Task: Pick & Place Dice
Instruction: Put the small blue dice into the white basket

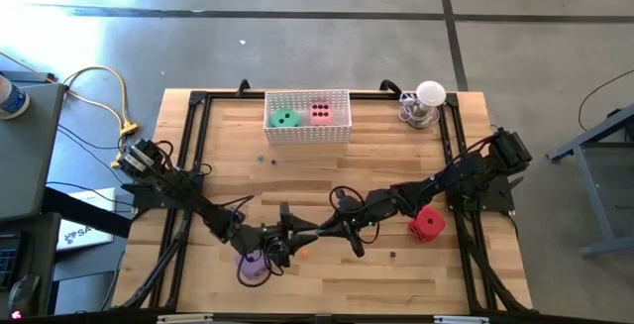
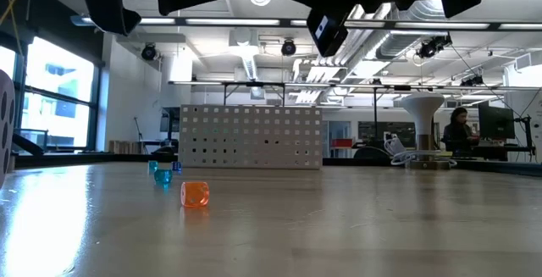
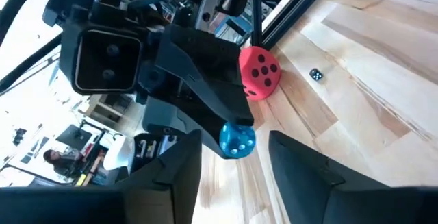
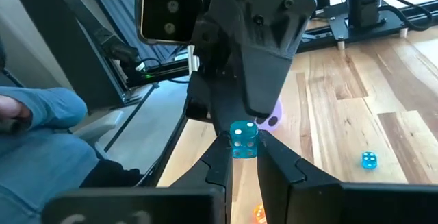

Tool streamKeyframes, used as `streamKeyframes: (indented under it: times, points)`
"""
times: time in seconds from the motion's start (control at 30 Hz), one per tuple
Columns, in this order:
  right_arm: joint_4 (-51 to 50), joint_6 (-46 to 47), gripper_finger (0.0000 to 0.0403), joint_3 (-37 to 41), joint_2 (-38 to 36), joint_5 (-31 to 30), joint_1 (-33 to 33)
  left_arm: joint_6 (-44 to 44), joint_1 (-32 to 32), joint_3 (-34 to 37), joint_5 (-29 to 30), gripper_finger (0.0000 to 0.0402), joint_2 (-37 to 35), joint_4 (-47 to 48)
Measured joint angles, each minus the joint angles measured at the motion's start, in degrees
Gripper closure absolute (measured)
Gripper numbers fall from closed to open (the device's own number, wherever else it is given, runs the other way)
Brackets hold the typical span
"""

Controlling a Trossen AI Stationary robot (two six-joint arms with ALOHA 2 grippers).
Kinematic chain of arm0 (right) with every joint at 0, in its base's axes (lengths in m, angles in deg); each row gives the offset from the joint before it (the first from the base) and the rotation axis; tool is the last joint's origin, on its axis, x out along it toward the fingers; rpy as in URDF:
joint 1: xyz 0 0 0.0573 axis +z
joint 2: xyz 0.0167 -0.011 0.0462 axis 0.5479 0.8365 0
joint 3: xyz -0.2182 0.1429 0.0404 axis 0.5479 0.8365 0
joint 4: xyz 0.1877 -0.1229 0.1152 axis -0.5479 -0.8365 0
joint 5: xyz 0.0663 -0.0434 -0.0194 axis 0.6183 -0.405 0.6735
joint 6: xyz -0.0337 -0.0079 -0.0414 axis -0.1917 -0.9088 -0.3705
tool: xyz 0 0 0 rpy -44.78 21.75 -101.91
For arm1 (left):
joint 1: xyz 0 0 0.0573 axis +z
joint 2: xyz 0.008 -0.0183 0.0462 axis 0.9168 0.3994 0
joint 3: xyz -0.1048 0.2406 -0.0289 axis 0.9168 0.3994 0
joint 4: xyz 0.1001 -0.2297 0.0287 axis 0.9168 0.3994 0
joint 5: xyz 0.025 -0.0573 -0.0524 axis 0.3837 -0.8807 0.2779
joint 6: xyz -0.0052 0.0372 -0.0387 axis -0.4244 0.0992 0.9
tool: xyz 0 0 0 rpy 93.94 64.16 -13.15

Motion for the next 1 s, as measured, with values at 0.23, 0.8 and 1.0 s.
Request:
streamKeyframes:
  times: [0.23,0.8,1.0]
  points:
    - [-0.02,0.28,0.0370,0.00,0.02,-0.01,0.00,0.13,0.92,-0.01,-0.10,0.0234,0.00,-0.09]
    - [-0.13,0.44,0.0370,0.04,0.02,0.11,0.01,-1.81,2.06,-0.05,-0.90,0.0234,-0.02,0.42]
    - [-0.20,0.37,0.0370,0.04,0.02,-1.49,0.00,-1.84,2.04,-0.05,-0.87,0.0242,-0.02,0.42]
